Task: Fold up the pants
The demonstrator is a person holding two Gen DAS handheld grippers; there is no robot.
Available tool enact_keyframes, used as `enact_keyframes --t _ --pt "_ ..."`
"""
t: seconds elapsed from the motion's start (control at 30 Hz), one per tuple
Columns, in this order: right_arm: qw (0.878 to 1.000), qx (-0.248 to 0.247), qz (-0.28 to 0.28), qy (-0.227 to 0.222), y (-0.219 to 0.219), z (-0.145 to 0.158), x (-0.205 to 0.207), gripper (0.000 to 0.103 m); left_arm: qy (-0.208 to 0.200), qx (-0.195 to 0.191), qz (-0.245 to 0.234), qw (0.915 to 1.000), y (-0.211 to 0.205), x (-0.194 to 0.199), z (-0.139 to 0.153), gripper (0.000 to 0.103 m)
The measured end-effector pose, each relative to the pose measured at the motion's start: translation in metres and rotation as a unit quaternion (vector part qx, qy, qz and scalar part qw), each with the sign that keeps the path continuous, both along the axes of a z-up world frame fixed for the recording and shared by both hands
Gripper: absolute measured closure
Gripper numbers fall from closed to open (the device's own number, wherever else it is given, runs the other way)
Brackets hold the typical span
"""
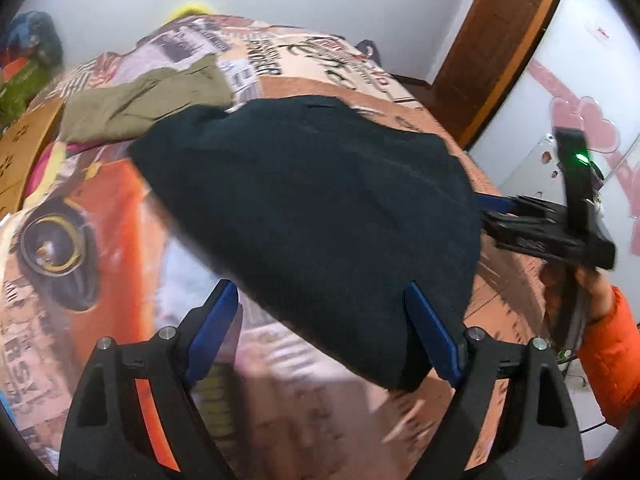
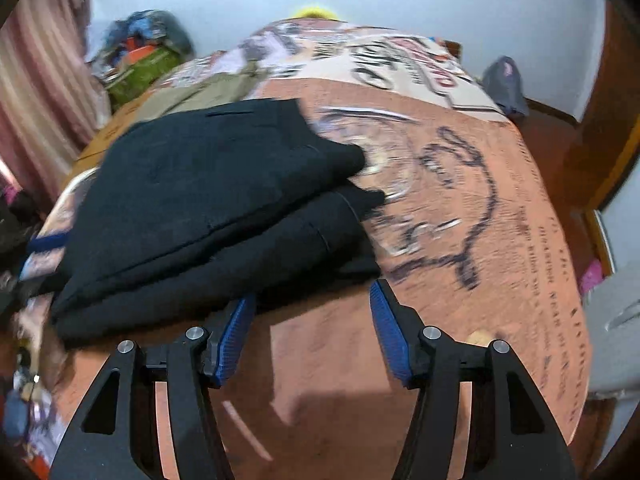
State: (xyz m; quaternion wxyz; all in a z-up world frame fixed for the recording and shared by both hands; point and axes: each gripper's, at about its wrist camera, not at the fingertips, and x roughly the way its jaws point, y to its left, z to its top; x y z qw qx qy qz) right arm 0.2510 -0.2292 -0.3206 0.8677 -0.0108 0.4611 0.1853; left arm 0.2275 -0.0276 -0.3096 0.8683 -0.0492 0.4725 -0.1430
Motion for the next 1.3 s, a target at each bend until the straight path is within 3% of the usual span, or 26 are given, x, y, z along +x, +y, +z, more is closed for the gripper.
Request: enact_keyframes --t 0.1,0.27,0.5,0.67,0.8,0.97,1.13,1.3 --pt "1.0 -0.028 -0.011 -0.008 -0.004 0.002 0.012 0.049 -0.015 0.002 0.008 0.9998 -0.005 0.004 0.01 0.017" --pt "0.998 -0.056 -0.004 -0.038 -0.008 0.02 -0.001 0.049 -0.055 0.032 0.044 0.997 0.037 0.016 0.036 0.017" --pt "0.999 0.003 0.009 -0.049 0.0 0.047 -0.036 0.047 -0.049 0.078 0.137 0.9862 0.129 0.077 0.036 0.017" --pt "0.997 0.05 0.023 -0.058 0.029 0.061 -0.049 0.047 -0.024 0.067 0.161 0.9844 0.16 0.123 0.011 0.017" --pt "0.995 0.083 0.043 -0.046 0.058 0.058 -0.055 0.046 0.003 0.058 0.145 0.9878 0.16 0.145 -0.013 0.017" --pt "0.997 0.037 0.063 -0.026 0.086 0.029 -0.047 0.045 0.01 0.083 0.103 0.9912 0.14 0.149 -0.027 0.017" --pt "0.996 0.026 0.08 -0.013 0.075 0.017 -0.041 0.043 0.004 0.123 0.076 0.9895 0.119 0.131 -0.032 0.017" --pt "0.997 -0.002 0.082 -0.017 0.057 0.015 -0.037 0.042 -0.006 0.136 0.06 0.989 0.095 0.104 -0.027 0.019"
